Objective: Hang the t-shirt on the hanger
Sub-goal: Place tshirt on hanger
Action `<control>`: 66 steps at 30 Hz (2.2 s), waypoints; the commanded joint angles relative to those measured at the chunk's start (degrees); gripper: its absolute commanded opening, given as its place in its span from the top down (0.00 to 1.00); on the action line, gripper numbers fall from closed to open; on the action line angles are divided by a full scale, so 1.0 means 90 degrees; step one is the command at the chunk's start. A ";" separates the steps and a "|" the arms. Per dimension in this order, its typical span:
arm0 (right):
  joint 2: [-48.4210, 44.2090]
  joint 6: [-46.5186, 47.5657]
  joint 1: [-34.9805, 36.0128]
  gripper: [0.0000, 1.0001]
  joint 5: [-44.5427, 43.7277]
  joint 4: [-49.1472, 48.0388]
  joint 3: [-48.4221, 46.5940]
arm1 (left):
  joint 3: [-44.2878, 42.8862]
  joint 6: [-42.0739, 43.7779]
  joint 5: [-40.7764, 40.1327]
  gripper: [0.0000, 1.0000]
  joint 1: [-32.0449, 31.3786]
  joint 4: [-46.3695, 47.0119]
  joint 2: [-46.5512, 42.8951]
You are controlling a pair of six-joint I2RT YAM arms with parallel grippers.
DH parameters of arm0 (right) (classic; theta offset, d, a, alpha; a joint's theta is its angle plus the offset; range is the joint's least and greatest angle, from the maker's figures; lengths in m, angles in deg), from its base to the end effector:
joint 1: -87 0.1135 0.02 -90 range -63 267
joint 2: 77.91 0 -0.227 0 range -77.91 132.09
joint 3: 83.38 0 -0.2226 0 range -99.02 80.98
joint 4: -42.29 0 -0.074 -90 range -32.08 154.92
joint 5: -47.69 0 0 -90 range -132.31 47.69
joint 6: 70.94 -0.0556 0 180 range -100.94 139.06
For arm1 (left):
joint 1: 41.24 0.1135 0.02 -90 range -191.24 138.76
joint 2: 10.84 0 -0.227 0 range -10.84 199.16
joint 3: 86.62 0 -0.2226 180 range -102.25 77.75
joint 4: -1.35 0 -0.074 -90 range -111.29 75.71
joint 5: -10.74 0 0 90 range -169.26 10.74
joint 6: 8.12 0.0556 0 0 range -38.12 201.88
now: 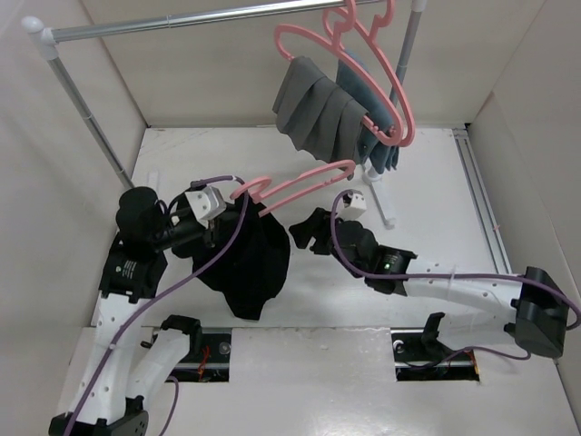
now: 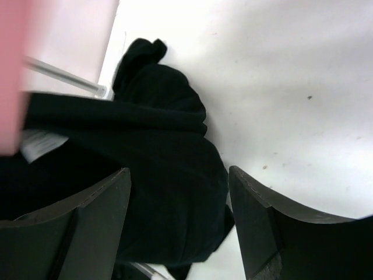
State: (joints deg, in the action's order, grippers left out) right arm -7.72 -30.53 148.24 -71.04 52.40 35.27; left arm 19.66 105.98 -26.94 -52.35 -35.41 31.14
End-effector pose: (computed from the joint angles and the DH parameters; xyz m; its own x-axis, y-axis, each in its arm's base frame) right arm 0.1577 0.2318 0.2530 -0.5201 0.4402 -0.7320 -0.2376 0.7486 0.6190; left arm 0.1369 -0.0717 0.3730 0.2856 0.1983 -0.9376 0.8488 0.4020 0.3435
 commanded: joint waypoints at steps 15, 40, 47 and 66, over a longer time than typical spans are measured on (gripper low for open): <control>0.0550 -0.0068 0.0062 0.34 0.0770 -0.1672 -0.0027 | 0.0136 -0.0402 0.0095 1.00 0.0024 0.0999 0.0111; -0.0405 -0.0625 -0.1197 1.00 0.1134 -0.0541 0.1104 | -0.0235 0.1476 0.0632 1.00 0.0024 -0.0938 0.0159; -0.1509 0.0234 -0.1988 1.00 0.0741 0.1081 0.1036 | -0.0363 0.3425 0.0273 1.00 0.0024 -0.2428 0.0648; -0.0741 0.5751 -0.2146 1.00 0.3909 0.1570 -0.1266 | -0.0449 0.6881 -0.0073 1.00 -0.0327 -0.3853 0.1409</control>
State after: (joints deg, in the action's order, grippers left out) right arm -17.90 6.39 126.71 -46.60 69.19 29.65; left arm 19.09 159.13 -31.73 -53.60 -65.20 43.38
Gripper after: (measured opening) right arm 0.046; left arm 0.083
